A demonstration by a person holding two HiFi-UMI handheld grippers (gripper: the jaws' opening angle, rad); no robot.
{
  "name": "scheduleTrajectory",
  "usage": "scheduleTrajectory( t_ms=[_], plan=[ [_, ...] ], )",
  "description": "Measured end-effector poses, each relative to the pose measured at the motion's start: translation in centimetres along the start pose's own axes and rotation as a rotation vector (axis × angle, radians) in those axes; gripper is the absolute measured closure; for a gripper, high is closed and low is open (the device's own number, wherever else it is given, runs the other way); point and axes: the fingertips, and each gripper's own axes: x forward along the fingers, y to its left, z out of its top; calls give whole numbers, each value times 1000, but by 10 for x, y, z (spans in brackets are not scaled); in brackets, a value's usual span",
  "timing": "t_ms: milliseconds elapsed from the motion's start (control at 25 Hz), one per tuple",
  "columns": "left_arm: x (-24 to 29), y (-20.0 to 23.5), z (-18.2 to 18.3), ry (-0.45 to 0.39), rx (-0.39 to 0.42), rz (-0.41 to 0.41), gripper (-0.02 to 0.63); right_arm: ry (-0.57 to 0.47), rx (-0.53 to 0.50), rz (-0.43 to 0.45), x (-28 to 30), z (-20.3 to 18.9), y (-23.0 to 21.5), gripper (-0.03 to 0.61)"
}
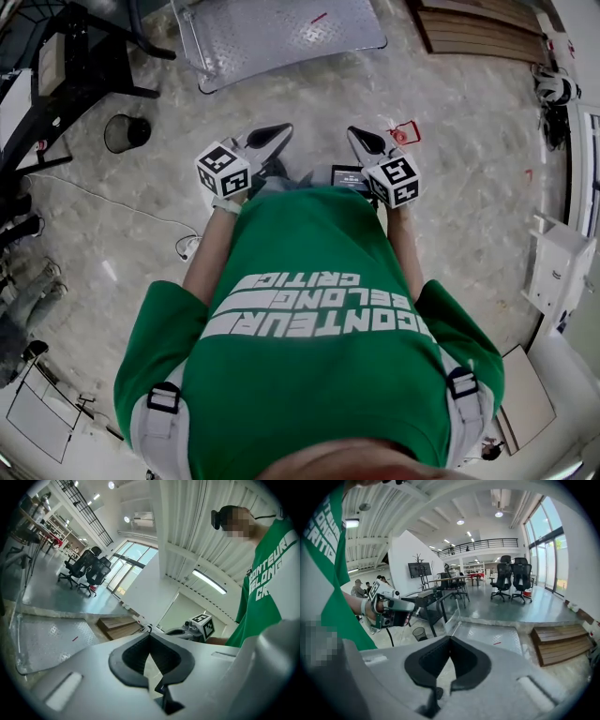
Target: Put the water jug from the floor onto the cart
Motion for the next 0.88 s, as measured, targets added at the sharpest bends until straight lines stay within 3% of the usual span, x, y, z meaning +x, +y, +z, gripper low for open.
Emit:
scheduleTrajectory(
  t_ms=[280,560,800,880],
  plan=[
    [40,11,2,69,2,-50,604,-8,77,-168,-38,-13,-77,586],
    [139,18,30,160,64,-123,604,-67,147,-288,-74,-16,-174,586],
    [220,4,35,261,112,-252,604,-16,262,-390,-87,-66,-242,583],
    [242,-1,31,290,114,-282,604,5,298,-403,-90,-84,-256,525]
  ],
)
